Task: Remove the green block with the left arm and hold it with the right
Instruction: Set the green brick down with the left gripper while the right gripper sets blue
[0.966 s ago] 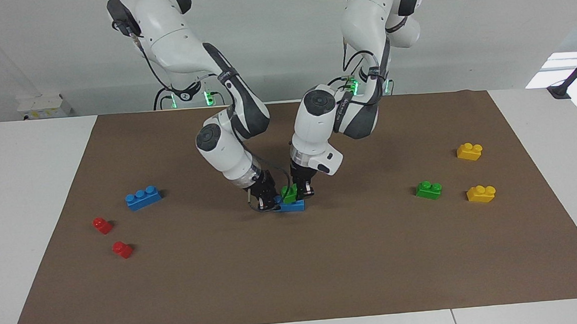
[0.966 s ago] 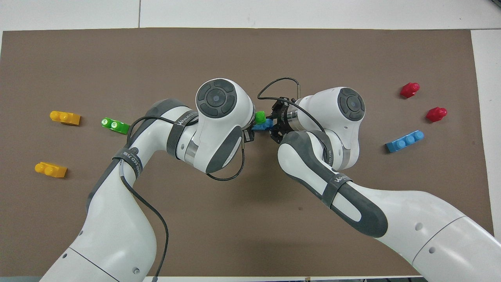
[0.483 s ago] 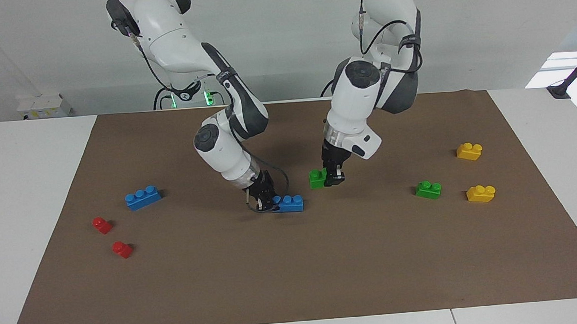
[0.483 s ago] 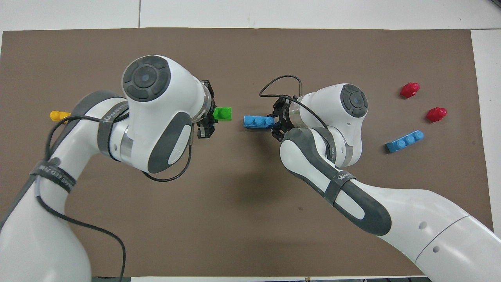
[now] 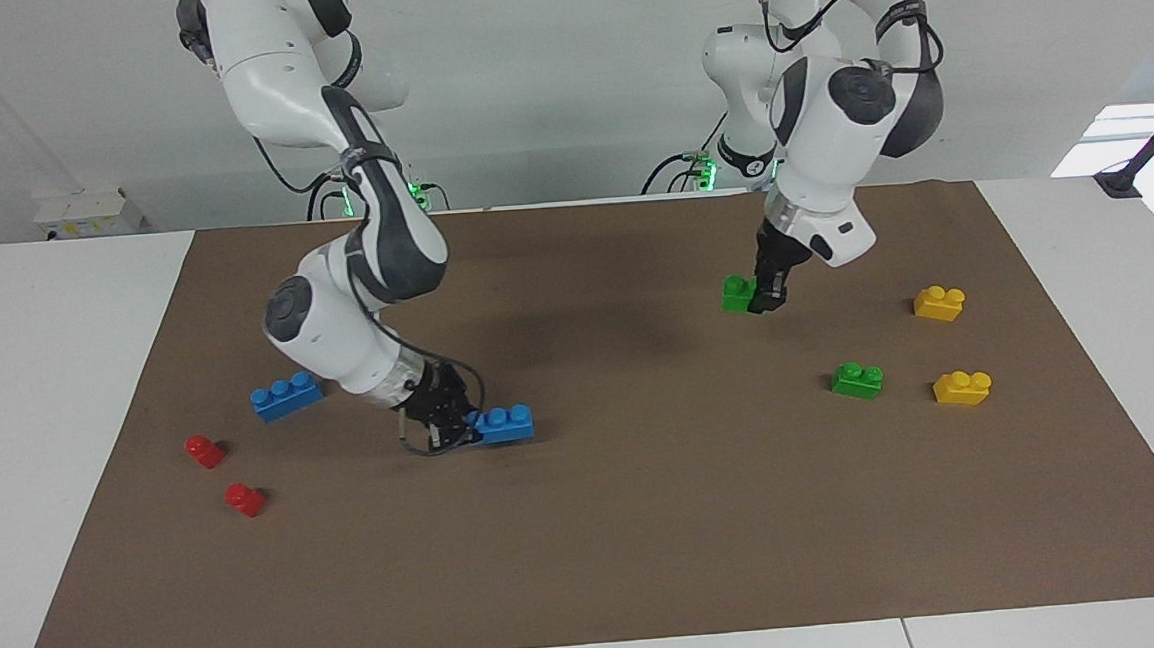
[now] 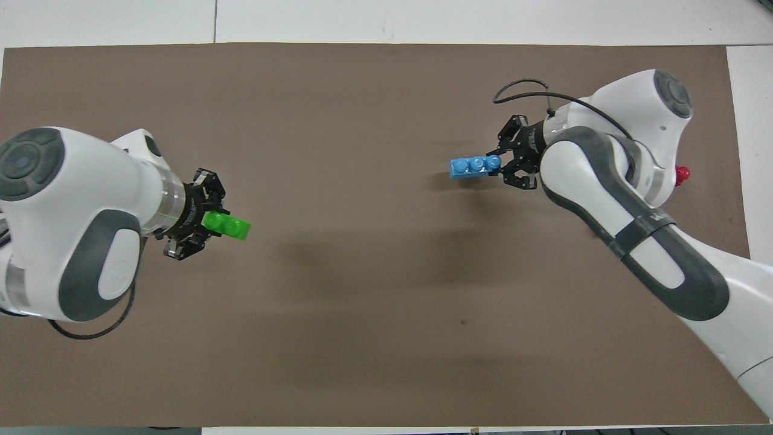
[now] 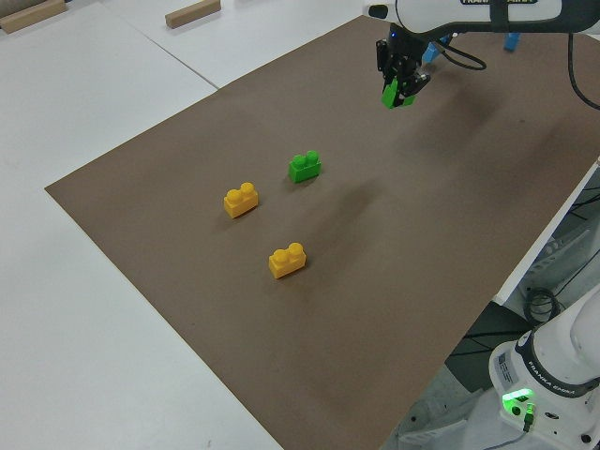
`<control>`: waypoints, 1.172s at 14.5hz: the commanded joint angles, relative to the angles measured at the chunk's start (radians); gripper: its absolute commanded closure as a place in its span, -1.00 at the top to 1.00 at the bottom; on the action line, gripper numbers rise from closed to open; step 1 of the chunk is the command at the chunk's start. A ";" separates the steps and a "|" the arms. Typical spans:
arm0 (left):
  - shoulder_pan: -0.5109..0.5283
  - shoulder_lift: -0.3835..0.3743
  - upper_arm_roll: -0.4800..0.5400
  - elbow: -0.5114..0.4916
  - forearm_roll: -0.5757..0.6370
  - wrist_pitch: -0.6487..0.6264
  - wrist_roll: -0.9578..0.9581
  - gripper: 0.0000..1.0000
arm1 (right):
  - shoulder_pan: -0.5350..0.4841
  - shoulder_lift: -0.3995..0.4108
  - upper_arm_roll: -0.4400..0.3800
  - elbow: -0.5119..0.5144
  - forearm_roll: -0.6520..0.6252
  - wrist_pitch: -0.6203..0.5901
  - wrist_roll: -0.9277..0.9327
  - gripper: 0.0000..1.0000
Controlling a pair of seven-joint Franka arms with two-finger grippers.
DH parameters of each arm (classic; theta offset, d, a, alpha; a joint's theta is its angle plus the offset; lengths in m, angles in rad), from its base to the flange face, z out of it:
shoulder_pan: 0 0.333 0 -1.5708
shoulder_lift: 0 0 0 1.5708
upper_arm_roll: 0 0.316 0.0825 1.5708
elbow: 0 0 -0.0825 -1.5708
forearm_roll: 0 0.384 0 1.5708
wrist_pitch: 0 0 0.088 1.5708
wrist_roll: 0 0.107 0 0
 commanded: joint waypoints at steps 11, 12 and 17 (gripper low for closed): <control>0.281 -0.024 -0.005 -0.239 -0.012 0.151 1.240 -0.84 | -0.290 -0.037 0.010 -0.062 -0.031 -0.123 -0.309 -1.00; 0.276 -0.015 -0.005 -0.244 -0.009 0.163 1.269 -0.84 | -0.295 -0.038 0.011 -0.062 -0.039 -0.126 -0.321 -1.00; 0.238 0.068 -0.006 -0.250 0.042 0.252 1.313 -0.83 | -0.321 -0.037 0.011 -0.062 -0.046 -0.115 -0.361 -1.00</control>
